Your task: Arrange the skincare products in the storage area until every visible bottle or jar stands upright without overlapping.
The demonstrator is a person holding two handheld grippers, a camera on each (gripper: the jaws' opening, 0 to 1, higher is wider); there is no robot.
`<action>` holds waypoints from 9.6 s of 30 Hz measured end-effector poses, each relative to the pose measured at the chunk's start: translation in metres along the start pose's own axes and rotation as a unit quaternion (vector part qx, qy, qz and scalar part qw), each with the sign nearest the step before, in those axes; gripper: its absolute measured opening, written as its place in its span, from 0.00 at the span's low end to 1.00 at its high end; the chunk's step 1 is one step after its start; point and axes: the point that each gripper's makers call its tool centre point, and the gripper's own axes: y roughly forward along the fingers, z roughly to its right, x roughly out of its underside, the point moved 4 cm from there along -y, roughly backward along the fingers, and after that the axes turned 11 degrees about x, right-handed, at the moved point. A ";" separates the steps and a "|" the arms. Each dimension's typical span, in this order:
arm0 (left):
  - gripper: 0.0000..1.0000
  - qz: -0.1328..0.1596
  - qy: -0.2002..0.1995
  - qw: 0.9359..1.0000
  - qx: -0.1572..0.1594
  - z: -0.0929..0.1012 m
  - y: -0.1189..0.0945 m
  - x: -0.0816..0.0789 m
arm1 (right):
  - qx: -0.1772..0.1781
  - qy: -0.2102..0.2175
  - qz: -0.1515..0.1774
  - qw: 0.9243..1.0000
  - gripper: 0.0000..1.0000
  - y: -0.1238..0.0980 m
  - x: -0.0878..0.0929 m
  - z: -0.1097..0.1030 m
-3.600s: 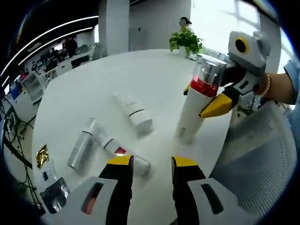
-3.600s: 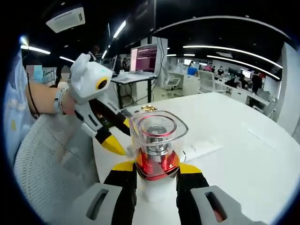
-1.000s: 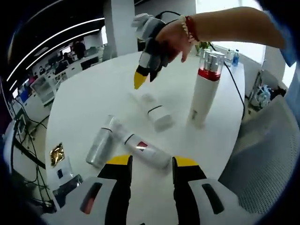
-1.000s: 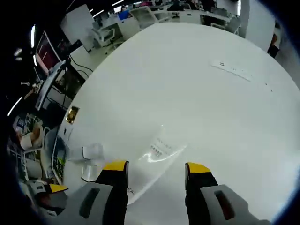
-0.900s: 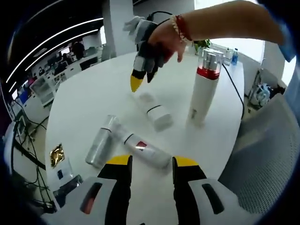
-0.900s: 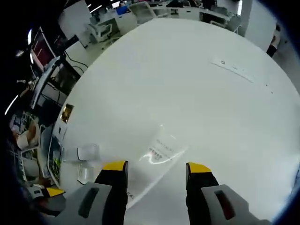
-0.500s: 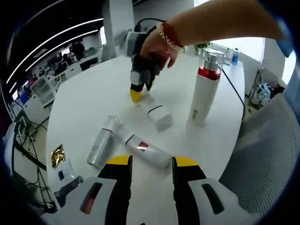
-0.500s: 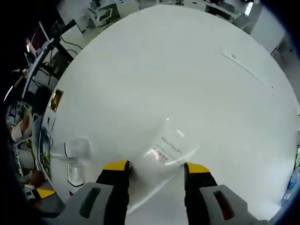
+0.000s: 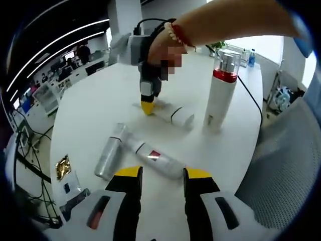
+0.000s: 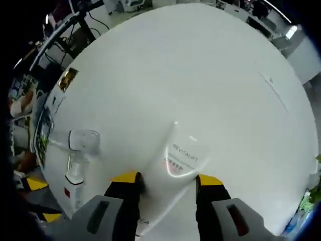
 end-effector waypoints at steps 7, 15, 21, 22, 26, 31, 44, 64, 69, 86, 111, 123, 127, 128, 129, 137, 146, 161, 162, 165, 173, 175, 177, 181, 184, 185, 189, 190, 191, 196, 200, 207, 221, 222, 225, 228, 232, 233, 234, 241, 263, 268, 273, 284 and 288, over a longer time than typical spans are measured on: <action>0.30 -0.002 0.006 1.000 0.000 -0.001 0.000 0.000 | -0.008 -0.040 0.007 0.999 0.38 -0.002 0.000 -0.007; 0.29 -0.004 0.006 1.000 -0.009 -0.004 -0.001 0.001 | -0.010 -0.044 -0.002 0.999 0.38 -0.001 0.000 -0.006; 0.29 -0.007 0.007 1.000 -0.014 -0.005 -0.002 0.003 | -0.010 -0.049 -0.027 0.998 0.39 0.000 -0.003 -0.006; 0.29 -0.007 0.007 1.000 -0.014 -0.005 -0.002 0.003 | -0.010 -0.050 -0.032 0.998 0.39 0.000 -0.003 -0.007; 0.29 -0.011 0.014 1.000 -0.013 -0.005 -0.001 0.005 | -0.010 -0.051 -0.046 0.998 0.39 0.000 -0.003 -0.007; 0.29 -0.001 0.009 1.000 -0.017 -0.007 -0.004 0.002 | -0.010 -0.054 -0.055 0.997 0.39 0.000 -0.003 -0.008; 0.29 0.014 0.013 0.999 -0.029 -0.007 -0.010 -0.002 | -0.013 -0.055 -0.064 0.996 0.43 -0.002 -0.002 -0.012; 0.29 0.016 0.022 0.999 -0.025 -0.006 -0.010 -0.003 | -0.012 -0.067 -0.076 0.995 0.39 -0.002 -0.005 -0.015; 0.29 0.013 0.020 0.999 -0.029 -0.007 -0.011 -0.002 | -0.012 -0.069 -0.081 0.994 0.38 -0.002 -0.005 -0.015; 0.29 0.005 0.013 0.999 -0.044 -0.010 -0.012 0.001 | -0.010 -0.060 -0.069 0.996 0.37 -0.001 -0.005 -0.015; 0.30 0.015 -0.001 0.999 -0.036 -0.007 -0.012 -0.001 | -0.005 -0.040 -0.036 0.999 0.28 -0.004 0.000 -0.012; 0.30 0.005 -0.001 1.000 -0.028 -0.005 -0.009 0.002 | -0.029 -0.007 -0.006 1.000 0.26 -0.008 0.007 -0.009; 0.30 0.021 -0.006 0.999 -0.029 -0.005 -0.013 -0.003 | -0.041 0.011 0.014 0.999 0.25 -0.017 0.007 -0.008; 0.30 0.021 -0.007 0.999 -0.029 -0.005 -0.012 -0.003 | -0.040 0.015 0.023 0.999 0.25 -0.019 0.007 -0.008; 0.30 0.021 -0.008 0.999 -0.030 -0.005 -0.012 -0.003 | -0.040 0.020 0.034 0.998 0.25 -0.021 0.007 -0.007; 0.31 0.011 -0.015 1.000 -0.017 -0.001 -0.007 0.001 | -0.051 0.018 0.142 0.988 0.24 -0.049 0.012 -0.011; 0.32 0.021 -0.021 1.000 -0.002 0.003 -0.004 -0.001 | -0.082 0.071 0.265 0.958 0.24 -0.097 0.017 -0.015; 0.31 0.040 -0.038 0.998 0.015 0.005 -0.002 -0.005 | -0.076 0.108 0.353 0.926 0.23 -0.122 0.033 -0.027; 0.31 0.041 -0.037 0.998 0.016 0.005 -0.002 -0.005 | -0.073 0.107 0.356 0.925 0.23 -0.124 0.033 -0.027; 0.31 0.048 -0.043 0.998 0.020 0.005 -0.001 -0.007 | -0.062 0.100 0.370 0.922 0.23 -0.133 0.031 -0.027; 0.32 0.112 -0.066 0.991 0.031 0.004 -0.010 -0.023 | -0.075 0.064 0.405 0.909 0.23 -0.166 0.023 -0.048; 0.32 0.136 -0.075 0.987 0.037 0.004 -0.013 -0.029 | -0.071 0.045 0.415 0.906 0.23 -0.174 0.020 -0.056; 0.33 0.157 -0.079 0.984 0.040 0.005 -0.017 -0.034 | -0.066 0.027 0.417 0.906 0.23 -0.182 0.019 -0.066; 0.33 0.204 -0.070 0.976 0.043 0.008 -0.024 -0.047 | -0.050 -0.009 0.414 0.909 0.23 -0.199 0.020 -0.087; 0.32 0.256 -0.070 0.963 0.052 0.012 -0.033 -0.061 | -0.050 -0.018 0.422 0.905 0.23 -0.210 0.021 -0.100; 0.32 0.264 -0.072 0.960 0.052 0.012 -0.036 -0.063 | -0.054 -0.018 0.423 0.904 0.23 -0.215 0.021 -0.106; 0.29 0.293 -0.078 0.952 0.041 0.007 -0.045 -0.068 | -0.063 -0.004 0.419 0.906 0.24 -0.216 0.021 -0.116; 0.28 0.296 -0.079 0.951 0.035 0.005 -0.047 -0.068 | -0.069 0.009 0.414 0.907 0.24 -0.215 0.022 -0.119; 0.26 0.295 -0.079 0.952 0.031 0.004 -0.048 -0.068 | -0.077 0.026 0.411 0.908 0.24 -0.214 0.024 -0.121; 0.18 0.279 -0.062 0.958 0.032 0.009 -0.045 -0.067 | -0.070 0.048 0.415 0.906 0.25 -0.214 0.029 -0.123; 0.17 0.240 -0.033 0.970 0.019 0.007 -0.042 -0.062 | -0.084 0.023 0.411 0.907 0.26 -0.211 0.034 -0.123; 0.13 0.227 -0.071 0.968 0.076 0.012 -0.039 -0.060 | -0.151 -0.054 0.455 0.876 0.27 -0.217 0.041 -0.114; 0.14 0.164 0.018 0.968 0.190 0.057 -0.020 -0.052 | -0.275 -0.223 0.437 0.827 0.26 -0.245 0.058 -0.083; 0.14 0.159 0.021 0.968 0.193 0.059 -0.019 -0.051 | -0.274 -0.255 0.427 0.824 0.28 -0.244 0.061 -0.086; 0.13 0.148 0.033 0.966 0.207 0.065 -0.017 -0.049 | -0.286 -0.355 0.375 0.807 0.33 -0.237 0.073 -0.096; 0.13 0.145 0.038 0.964 0.219 0.069 -0.017 -0.048 | -0.288 -0.403 0.335 0.802 0.20 -0.227 0.079 -0.108; 0.13 0.146 0.047 0.962 0.225 0.071 -0.018 -0.048 | -0.289 -0.446 0.295 0.794 0.11 -0.216 0.085 -0.121; 0.13 0.147 0.048 0.962 0.226 0.072 -0.018 -0.048 | -0.294 -0.451 0.292 0.790 0.09 -0.215 0.087 -0.124; 0.13 0.147 0.048 0.961 0.229 0.073 -0.019 -0.048 | -0.300 -0.453 0.283 0.790 0.08 -0.215 0.089 -0.126; 0.15 0.133 0.072 0.965 0.216 0.076 -0.014 -0.046 | -0.268 -0.463 0.221 0.816 0.03 -0.209 0.090 -0.133; 0.15 0.142 -0.047 0.987 0.051 0.012 -0.019 -0.040 | -0.148 -0.384 0.186 0.892 0.01 -0.174 0.079 -0.092; 0.11 0.139 -0.063 0.988 0.017 0.001 -0.023 -0.037 | -0.125 -0.377 0.167 0.902 0.02 -0.156 0.079 -0.095; 0.11 0.152 -0.080 0.985 -0.006 -0.009 -0.029 -0.037 | -0.135 -0.351 0.170 0.911 0.03 -0.157 0.073 -0.101; 0.10 0.150 -0.091 0.984 -0.006 -0.009 -0.030 -0.036 | -0.105 -0.349 0.144 0.920 0.06 -0.148 0.074 -0.109; 0.10 0.157 -0.090 0.983 -0.008 -0.011 -0.032 -0.038 | -0.103 -0.362 0.165 0.912 0.07 -0.150 0.075 -0.108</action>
